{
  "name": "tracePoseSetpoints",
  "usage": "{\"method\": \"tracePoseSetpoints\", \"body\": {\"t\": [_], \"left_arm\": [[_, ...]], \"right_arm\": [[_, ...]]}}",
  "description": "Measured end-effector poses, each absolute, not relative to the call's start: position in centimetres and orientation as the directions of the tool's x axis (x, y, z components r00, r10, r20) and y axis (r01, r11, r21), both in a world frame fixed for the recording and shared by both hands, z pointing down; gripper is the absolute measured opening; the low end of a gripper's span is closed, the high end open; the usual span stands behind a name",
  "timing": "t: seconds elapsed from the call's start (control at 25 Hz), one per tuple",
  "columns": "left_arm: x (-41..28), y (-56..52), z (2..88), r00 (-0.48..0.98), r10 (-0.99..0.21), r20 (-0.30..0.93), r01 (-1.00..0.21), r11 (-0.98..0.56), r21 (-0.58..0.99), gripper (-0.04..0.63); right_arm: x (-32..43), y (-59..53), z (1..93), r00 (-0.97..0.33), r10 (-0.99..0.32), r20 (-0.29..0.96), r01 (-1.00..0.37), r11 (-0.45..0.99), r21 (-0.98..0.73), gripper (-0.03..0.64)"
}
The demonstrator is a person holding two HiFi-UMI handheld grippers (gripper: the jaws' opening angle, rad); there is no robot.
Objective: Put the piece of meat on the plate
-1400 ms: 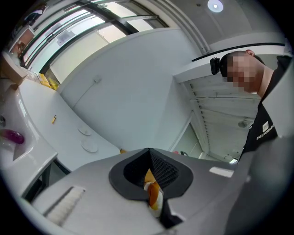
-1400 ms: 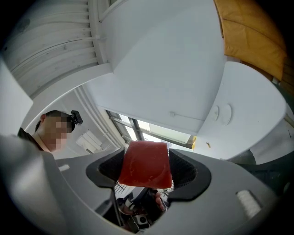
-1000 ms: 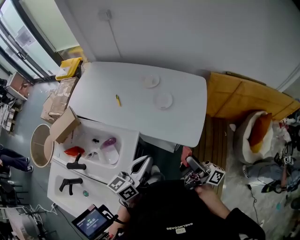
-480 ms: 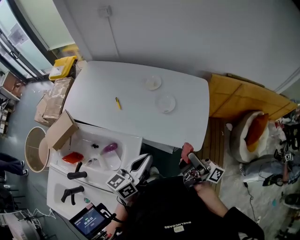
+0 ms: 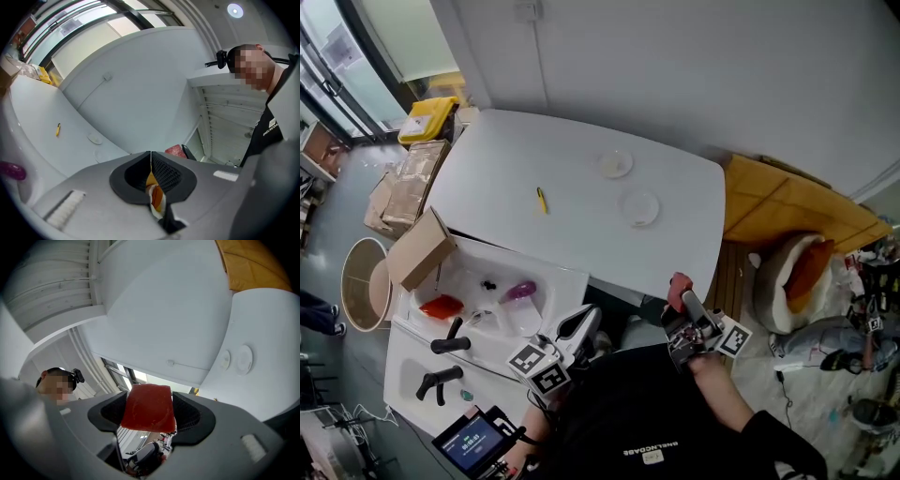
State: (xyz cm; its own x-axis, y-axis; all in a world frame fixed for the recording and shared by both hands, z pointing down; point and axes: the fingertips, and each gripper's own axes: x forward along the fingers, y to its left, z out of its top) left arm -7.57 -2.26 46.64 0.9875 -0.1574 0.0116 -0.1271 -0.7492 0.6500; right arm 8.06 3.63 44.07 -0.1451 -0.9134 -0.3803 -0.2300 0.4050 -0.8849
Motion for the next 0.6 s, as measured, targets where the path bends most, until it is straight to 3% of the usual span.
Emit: {"method": "tracePoseSetpoints", "body": {"t": [0.6], "left_arm": [[-6.9,-8.0,46.7,0.949,-0.308,0.066,-0.272,-0.696,0.665,0.031]], "right_arm": [[15.9,-6.0,45.5,-0.242,-0.931,-0.272,-0.341,0.344,-0.875,0.302]]}}
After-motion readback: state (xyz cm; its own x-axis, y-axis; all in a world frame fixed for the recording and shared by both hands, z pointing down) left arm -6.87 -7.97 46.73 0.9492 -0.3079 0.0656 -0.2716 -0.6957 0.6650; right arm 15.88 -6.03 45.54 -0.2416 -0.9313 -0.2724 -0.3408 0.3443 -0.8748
